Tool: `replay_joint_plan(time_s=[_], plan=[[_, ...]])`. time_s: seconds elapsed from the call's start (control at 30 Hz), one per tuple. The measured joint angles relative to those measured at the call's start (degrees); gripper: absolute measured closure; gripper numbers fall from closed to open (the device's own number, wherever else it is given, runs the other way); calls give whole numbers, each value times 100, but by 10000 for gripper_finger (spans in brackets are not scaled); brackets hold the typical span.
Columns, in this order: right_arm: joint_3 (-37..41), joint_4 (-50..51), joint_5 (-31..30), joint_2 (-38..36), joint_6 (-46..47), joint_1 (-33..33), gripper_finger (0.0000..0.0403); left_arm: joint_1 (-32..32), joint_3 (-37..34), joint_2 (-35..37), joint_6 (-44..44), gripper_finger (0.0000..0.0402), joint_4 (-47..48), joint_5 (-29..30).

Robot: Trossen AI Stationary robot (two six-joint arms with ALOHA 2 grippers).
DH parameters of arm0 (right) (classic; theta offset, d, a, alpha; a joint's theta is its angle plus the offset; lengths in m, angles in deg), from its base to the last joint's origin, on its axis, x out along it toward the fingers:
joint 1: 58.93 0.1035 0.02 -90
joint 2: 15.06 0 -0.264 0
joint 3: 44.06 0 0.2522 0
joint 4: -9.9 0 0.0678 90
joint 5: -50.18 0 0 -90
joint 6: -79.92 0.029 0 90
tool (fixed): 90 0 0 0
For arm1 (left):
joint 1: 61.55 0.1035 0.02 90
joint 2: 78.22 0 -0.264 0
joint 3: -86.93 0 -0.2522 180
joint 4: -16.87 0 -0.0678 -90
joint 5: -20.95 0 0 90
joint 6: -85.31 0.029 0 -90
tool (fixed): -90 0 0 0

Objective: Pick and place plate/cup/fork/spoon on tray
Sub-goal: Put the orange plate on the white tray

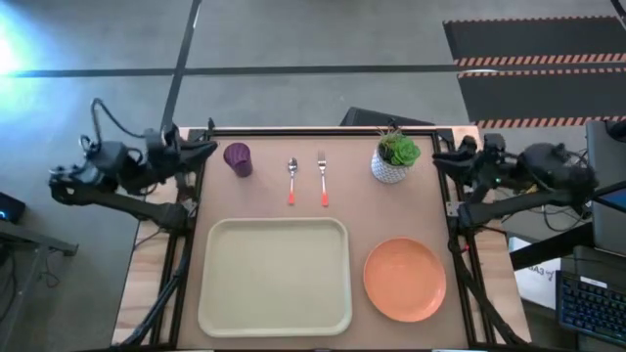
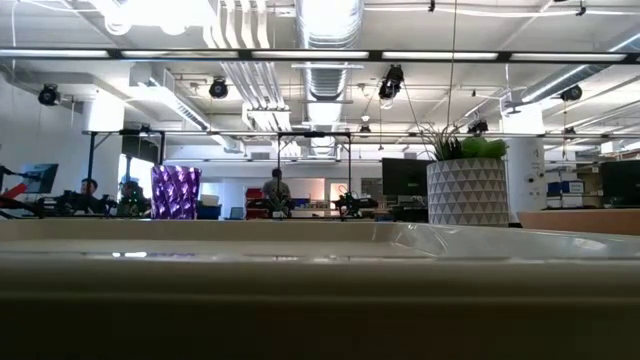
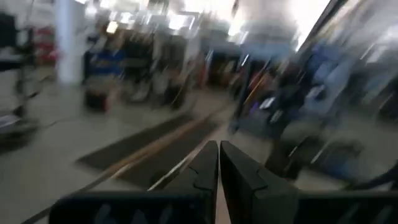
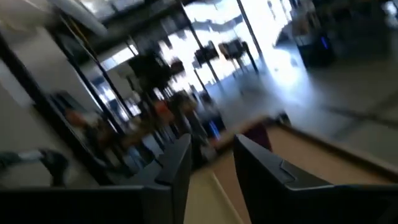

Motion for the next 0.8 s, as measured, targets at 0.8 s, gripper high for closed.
replay_joint_plan(time_s=[0.8], plan=[[-1537,4252,2072,4612,1970,952,287,-2,2351,-2014,-458,402,2482,-588]])
